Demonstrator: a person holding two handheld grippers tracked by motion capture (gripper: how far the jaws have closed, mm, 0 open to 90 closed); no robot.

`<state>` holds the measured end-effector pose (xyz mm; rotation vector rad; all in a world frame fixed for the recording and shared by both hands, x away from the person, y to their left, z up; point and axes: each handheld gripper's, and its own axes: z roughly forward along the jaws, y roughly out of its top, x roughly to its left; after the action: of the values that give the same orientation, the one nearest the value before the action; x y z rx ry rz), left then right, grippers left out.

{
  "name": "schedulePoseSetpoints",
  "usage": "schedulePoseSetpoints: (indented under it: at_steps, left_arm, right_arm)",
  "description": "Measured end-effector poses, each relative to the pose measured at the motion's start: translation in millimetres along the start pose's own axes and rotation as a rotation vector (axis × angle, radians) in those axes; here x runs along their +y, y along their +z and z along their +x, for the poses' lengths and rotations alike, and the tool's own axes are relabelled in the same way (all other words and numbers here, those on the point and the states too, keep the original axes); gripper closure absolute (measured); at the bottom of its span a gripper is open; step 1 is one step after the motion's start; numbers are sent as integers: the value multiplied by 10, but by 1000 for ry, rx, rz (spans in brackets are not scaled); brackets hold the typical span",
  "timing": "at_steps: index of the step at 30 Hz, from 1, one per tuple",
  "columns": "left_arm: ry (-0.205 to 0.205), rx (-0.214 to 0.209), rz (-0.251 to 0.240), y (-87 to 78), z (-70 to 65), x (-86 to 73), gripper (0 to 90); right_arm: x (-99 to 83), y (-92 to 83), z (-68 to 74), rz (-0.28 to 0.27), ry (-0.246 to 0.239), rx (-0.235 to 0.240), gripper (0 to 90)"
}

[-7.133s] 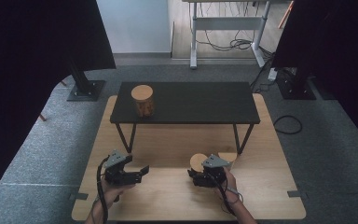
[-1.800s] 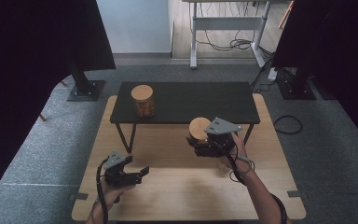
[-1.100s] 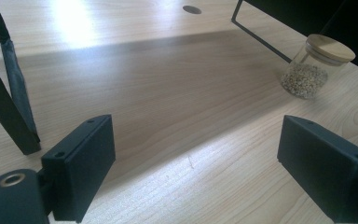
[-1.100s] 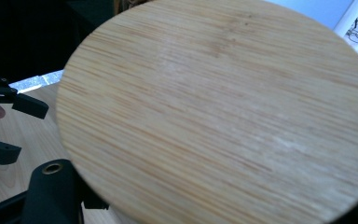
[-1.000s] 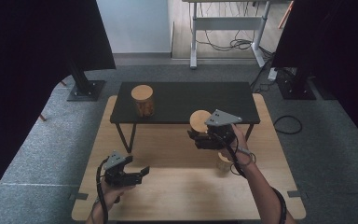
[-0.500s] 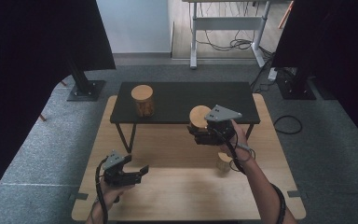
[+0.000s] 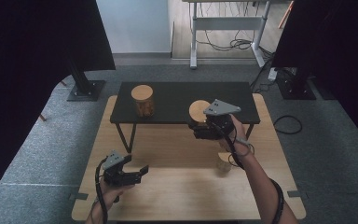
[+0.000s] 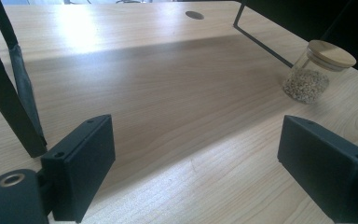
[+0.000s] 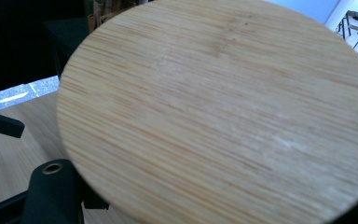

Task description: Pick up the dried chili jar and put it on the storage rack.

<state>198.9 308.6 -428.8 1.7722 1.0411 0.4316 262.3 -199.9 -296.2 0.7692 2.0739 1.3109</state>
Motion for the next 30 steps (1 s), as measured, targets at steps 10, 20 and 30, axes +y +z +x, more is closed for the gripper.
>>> schedulePoseSetpoints:
  at_steps: [10,20,30]
  left_arm:
    - [10,-2,-1,2,-11,-7,102]
    - [18,-7,2,4,-15,-3,102]
    - [25,-10,5,14,-10,-2,100]
  right_arm:
    - [107,71,-55,2,12,-9,247]
    - [177,134,-108,9,22,-16,246]
    - [192,240,-166,27,37,-25,246]
